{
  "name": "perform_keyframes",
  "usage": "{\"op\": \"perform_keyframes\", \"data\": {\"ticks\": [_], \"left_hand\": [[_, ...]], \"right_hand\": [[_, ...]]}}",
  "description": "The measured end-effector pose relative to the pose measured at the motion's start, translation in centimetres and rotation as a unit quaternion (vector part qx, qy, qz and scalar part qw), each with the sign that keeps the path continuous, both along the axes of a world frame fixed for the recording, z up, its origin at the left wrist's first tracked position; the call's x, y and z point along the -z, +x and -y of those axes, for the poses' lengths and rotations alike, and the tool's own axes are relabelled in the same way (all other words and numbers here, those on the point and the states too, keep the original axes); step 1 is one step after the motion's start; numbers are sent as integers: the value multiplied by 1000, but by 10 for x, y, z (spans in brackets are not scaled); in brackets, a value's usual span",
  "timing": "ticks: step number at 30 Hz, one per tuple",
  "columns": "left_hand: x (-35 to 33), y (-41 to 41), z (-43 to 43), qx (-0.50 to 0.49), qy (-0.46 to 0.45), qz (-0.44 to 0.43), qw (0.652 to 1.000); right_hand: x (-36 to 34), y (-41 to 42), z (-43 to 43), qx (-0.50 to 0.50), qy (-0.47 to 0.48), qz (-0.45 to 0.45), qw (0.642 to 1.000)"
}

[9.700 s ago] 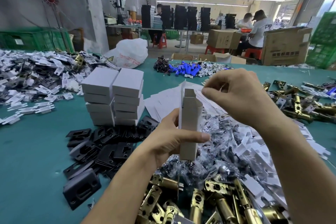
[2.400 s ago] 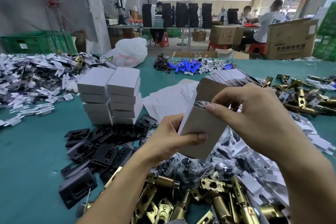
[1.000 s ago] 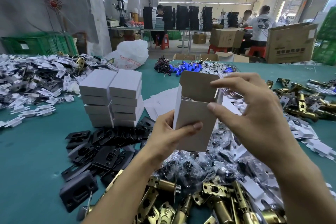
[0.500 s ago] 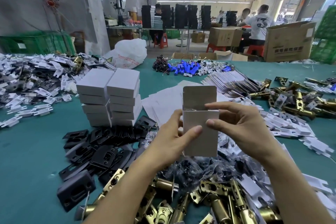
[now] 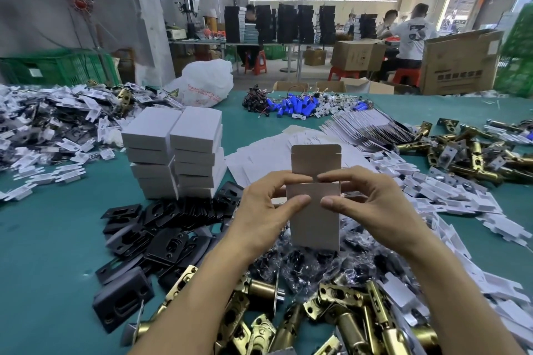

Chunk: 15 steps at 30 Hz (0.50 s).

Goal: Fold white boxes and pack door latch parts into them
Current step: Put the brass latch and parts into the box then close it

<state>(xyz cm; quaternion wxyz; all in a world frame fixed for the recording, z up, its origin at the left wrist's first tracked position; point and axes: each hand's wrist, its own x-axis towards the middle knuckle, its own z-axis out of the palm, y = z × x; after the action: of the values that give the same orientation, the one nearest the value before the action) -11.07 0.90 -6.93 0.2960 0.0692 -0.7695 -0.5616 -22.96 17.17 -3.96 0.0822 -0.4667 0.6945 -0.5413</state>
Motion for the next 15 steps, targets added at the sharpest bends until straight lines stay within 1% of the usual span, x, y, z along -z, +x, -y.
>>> {"op": "perform_keyframes", "data": {"ticks": [3,7,8,13,15], "left_hand": [[0,0,0,-5,11,0,1000],[-1,1,0,2,23,-3,1000],[-2,1,0,4,30,-6,1000],[-2,0,-1,20,62,-36,997],[-3,1,-1,17,93,-44,995]], "right_hand": [[-2,2,1,-6,-42,4,999],[-9,8,6,-12,-113,47,992],[-10,10,7,-2,-117,49,992],[-14,20,13,43,-102,-2,994],[-13,19,12,58,-95,-6,994]]}}
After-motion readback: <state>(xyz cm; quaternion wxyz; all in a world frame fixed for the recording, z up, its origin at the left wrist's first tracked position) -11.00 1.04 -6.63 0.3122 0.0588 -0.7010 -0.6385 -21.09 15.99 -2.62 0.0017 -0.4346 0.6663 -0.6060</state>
